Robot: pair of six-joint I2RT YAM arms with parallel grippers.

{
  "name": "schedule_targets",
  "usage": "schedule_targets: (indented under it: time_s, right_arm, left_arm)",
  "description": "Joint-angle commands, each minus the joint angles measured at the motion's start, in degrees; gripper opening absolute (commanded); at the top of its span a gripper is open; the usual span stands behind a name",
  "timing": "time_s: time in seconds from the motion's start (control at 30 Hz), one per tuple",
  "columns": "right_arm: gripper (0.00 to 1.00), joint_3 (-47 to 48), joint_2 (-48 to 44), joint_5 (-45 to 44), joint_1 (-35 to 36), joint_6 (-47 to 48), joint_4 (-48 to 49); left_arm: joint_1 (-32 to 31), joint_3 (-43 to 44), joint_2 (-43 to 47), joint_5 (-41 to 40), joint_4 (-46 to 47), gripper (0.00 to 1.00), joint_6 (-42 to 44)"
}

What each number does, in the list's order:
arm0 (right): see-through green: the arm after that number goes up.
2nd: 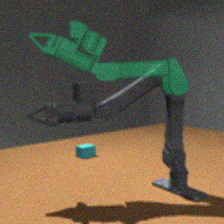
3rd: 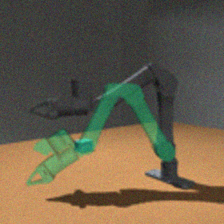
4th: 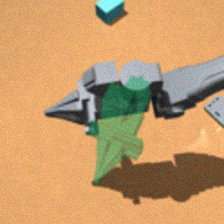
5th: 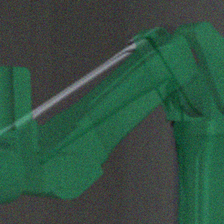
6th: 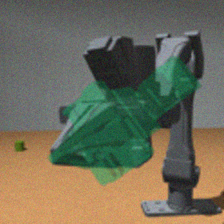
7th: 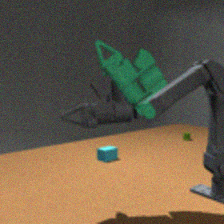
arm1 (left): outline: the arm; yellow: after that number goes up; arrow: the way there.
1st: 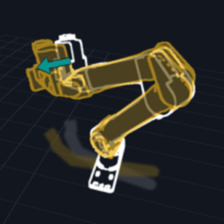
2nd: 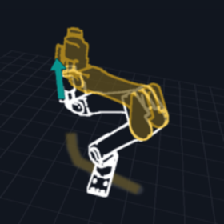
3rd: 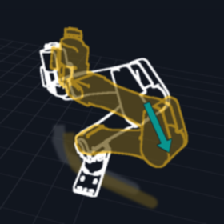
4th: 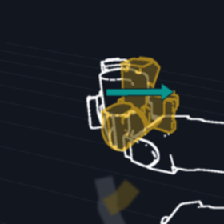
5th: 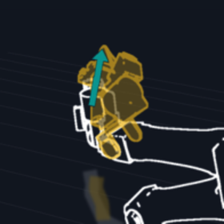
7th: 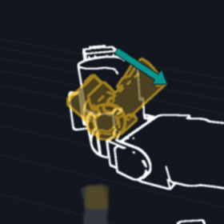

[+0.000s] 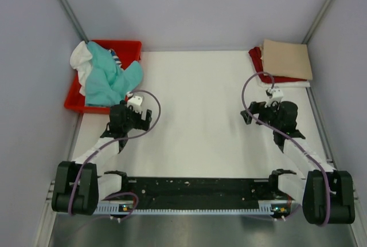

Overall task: Fold and stack the t-shirts
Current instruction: Put the neatly folded tshirt into the corner of the board with the right arm

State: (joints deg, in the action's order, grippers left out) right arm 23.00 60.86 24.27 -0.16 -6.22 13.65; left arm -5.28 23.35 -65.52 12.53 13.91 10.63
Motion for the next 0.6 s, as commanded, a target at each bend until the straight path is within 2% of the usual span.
schedule_targets:
  time_s: [0.0, 0.23, 0.57]
  right_arm:
    - [0.99, -3.13, -5.65, -6.07, 1.57, -0.91, 10.42]
    - [0.99, -11.75, -14.71, -12.93, 1.66, -0.11, 16.85]
    - [0.99, -15.18, -11.99, -14.25, 1.83, 0.24, 22.38]
  left_arm:
    - [0.18, -1.91, -0.31, 0.11, 14.39, 0.99, -2.02]
    - [0.27, -2.26, -0.40, 0.74, 14.65, 0.99, -1.76]
    - [0.27, -2.00, -0.05, -0.41, 13.51, 0.99, -1.23]
